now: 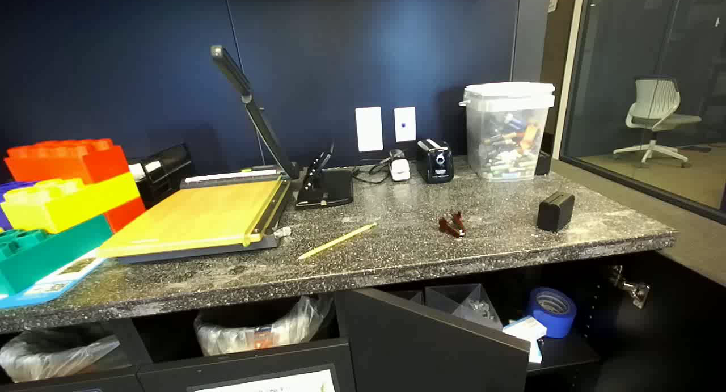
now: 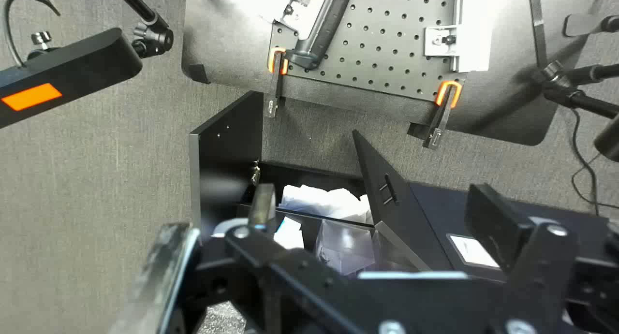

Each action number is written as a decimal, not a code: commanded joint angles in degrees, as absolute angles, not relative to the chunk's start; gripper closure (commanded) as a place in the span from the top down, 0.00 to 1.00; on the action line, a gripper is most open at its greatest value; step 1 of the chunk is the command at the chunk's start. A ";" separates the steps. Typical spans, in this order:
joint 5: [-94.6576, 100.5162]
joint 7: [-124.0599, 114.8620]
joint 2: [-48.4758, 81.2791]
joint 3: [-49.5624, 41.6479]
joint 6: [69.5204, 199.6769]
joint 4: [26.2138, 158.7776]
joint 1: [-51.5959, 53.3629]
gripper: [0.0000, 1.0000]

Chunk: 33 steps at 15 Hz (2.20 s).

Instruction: Close the left cabinet door

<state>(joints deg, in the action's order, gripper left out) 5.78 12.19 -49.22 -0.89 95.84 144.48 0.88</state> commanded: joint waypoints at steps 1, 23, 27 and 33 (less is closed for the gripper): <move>6.24 11.64 -49.21 -1.50 95.65 144.27 1.79 1.00; 6.24 11.64 -49.24 -1.49 95.65 144.22 1.79 1.00; 5.69 10.01 -46.48 -0.23 95.94 142.45 2.05 1.00; 5.20 3.12 -31.45 3.52 102.15 136.01 2.54 1.00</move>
<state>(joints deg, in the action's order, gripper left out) 5.00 6.28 -40.96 2.17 99.66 140.61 2.39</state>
